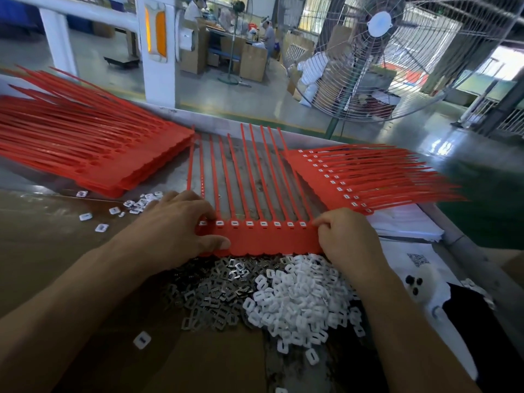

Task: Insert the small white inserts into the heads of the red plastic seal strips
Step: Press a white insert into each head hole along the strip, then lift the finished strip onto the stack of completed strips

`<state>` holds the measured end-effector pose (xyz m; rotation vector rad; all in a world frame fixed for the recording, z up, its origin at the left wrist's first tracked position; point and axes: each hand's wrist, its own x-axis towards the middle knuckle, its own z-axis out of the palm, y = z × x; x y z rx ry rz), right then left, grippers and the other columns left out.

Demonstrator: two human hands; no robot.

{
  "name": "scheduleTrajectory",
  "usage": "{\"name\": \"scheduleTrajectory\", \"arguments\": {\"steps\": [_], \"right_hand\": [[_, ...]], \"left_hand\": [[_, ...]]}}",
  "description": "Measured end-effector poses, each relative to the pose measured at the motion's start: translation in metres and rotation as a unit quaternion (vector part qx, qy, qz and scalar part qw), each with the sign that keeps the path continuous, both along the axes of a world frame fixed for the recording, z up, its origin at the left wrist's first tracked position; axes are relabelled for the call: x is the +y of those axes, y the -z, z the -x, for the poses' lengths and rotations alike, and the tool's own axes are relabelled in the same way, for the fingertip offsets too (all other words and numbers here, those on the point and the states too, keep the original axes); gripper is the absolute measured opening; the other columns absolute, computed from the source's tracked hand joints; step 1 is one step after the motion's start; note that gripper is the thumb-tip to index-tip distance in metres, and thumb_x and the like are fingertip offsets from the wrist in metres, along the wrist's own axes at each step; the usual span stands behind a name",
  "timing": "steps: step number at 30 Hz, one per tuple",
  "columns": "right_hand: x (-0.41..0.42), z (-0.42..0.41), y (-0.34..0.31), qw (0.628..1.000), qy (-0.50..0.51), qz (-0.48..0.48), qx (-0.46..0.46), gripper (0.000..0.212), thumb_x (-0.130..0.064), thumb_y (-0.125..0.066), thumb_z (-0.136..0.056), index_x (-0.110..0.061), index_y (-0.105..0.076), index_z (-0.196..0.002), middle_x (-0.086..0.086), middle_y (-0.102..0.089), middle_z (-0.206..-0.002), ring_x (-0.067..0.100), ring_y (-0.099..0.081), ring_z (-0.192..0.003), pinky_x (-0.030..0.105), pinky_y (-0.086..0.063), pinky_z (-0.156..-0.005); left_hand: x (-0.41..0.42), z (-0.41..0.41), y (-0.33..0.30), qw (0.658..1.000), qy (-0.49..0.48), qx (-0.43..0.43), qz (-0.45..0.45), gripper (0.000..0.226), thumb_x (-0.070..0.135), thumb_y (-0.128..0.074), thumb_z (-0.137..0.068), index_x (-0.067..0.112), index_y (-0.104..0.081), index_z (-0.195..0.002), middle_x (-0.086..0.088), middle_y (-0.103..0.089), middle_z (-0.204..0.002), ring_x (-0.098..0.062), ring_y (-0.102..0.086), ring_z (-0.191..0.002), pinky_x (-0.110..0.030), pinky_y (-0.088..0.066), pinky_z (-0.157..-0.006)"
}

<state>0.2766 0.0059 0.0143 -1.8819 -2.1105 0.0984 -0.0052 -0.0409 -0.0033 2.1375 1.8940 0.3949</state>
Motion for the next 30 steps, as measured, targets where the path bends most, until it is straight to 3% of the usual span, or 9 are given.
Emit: {"name": "scheduleTrajectory", "arguments": {"steps": [4,6,9,12,17,19,22,27,30], "right_hand": [[0.003,-0.007,0.002,0.998,0.018,-0.047,0.040,0.029,-0.021,-0.054,-0.100,-0.019,-0.076,-0.119,0.000,-0.073,-0.119,0.021,-0.067,-0.106,0.041,-0.055,-0.090],[0.008,-0.009,0.006,0.999,0.027,-0.031,0.005,0.028,-0.032,-0.055,-0.101,-0.017,-0.076,-0.110,0.003,-0.071,-0.111,0.023,-0.066,-0.096,0.040,-0.056,-0.084],[0.013,-0.010,0.011,0.999,0.034,0.018,-0.026,0.042,-0.050,-0.055,-0.101,-0.015,-0.076,-0.104,0.006,-0.069,-0.103,0.025,-0.066,-0.092,0.042,-0.057,-0.082],[0.017,-0.012,0.015,0.999,0.029,0.018,-0.007,0.044,-0.054,-0.057,-0.099,-0.015,-0.075,-0.104,0.004,-0.068,-0.103,0.023,-0.066,-0.091,0.043,-0.057,-0.082],[0.021,-0.015,0.020,0.988,0.032,-0.012,0.153,0.023,-0.046,-0.067,-0.094,-0.025,-0.070,-0.102,-0.011,-0.068,-0.098,0.010,-0.066,-0.088,0.037,-0.056,-0.078],[0.022,-0.016,0.020,0.960,0.031,-0.007,0.278,0.019,-0.046,-0.070,-0.092,-0.028,-0.071,-0.098,-0.013,-0.071,-0.089,0.004,-0.067,-0.079,0.031,-0.054,-0.067],[0.022,-0.015,0.016,0.899,0.023,0.040,0.436,0.018,-0.046,-0.072,-0.089,-0.030,-0.076,-0.095,-0.011,-0.076,-0.083,0.008,-0.070,-0.065,0.028,-0.053,-0.053],[0.022,-0.019,0.009,0.841,-0.023,0.127,0.525,0.025,-0.046,-0.076,-0.081,-0.030,-0.081,-0.099,0.003,-0.080,-0.092,0.017,-0.073,-0.075,0.033,-0.053,-0.059],[0.019,-0.024,0.005,0.840,-0.052,0.161,0.516,0.027,-0.043,-0.077,-0.081,-0.022,-0.082,-0.097,0.005,-0.079,-0.086,0.017,-0.074,-0.068,0.029,-0.054,-0.051]], "left_hand": [[-0.001,0.001,-0.004,1.000,0.007,-0.004,0.011,0.080,0.091,-0.050,-0.060,0.044,-0.057,-0.124,0.020,-0.045,-0.132,-0.008,-0.039,-0.125,-0.040,-0.036,-0.109],[-0.001,0.003,-0.006,1.000,0.001,-0.001,0.027,0.092,0.094,-0.048,-0.053,0.045,-0.053,-0.131,0.019,-0.040,-0.140,-0.008,-0.033,-0.131,-0.043,-0.032,-0.113],[-0.001,0.006,-0.008,0.999,-0.002,-0.002,0.051,0.107,0.097,-0.047,-0.046,0.043,-0.050,-0.138,0.017,-0.034,-0.148,-0.009,-0.027,-0.136,-0.045,-0.030,-0.116],[-0.001,0.006,-0.008,0.998,0.011,0.001,0.064,0.114,0.099,-0.048,-0.042,0.044,-0.046,-0.142,0.018,-0.030,-0.152,-0.010,-0.022,-0.139,-0.047,-0.027,-0.118],[0.001,0.006,-0.005,0.998,0.021,-0.022,0.048,0.107,0.096,-0.055,-0.044,0.043,-0.051,-0.137,0.019,-0.032,-0.150,-0.007,-0.024,-0.137,-0.043,-0.029,-0.117],[0.002,0.005,-0.002,0.999,0.026,-0.029,0.035,0.099,0.090,-0.063,-0.050,0.041,-0.052,-0.135,0.020,-0.033,-0.148,-0.005,-0.027,-0.134,-0.036,-0.032,-0.113],[0.004,0.003,0.001,0.998,0.029,-0.051,0.011,0.093,0.083,-0.071,-0.055,0.038,-0.051,-0.133,0.022,-0.034,-0.146,-0.003,-0.029,-0.132,-0.026,-0.031,-0.105],[0.005,0.003,0.001,0.995,0.058,-0.069,-0.037,0.093,0.086,-0.069,-0.053,0.039,-0.048,-0.131,0.026,-0.031,-0.146,0.002,-0.028,-0.133,-0.023,-0.029,-0.106],[0.004,0.001,0.000,0.993,0.079,-0.063,-0.062,0.092,0.087,-0.066,-0.053,0.041,-0.047,-0.131,0.026,-0.028,-0.149,0.001,-0.025,-0.139,-0.031,-0.031,-0.114]]}}
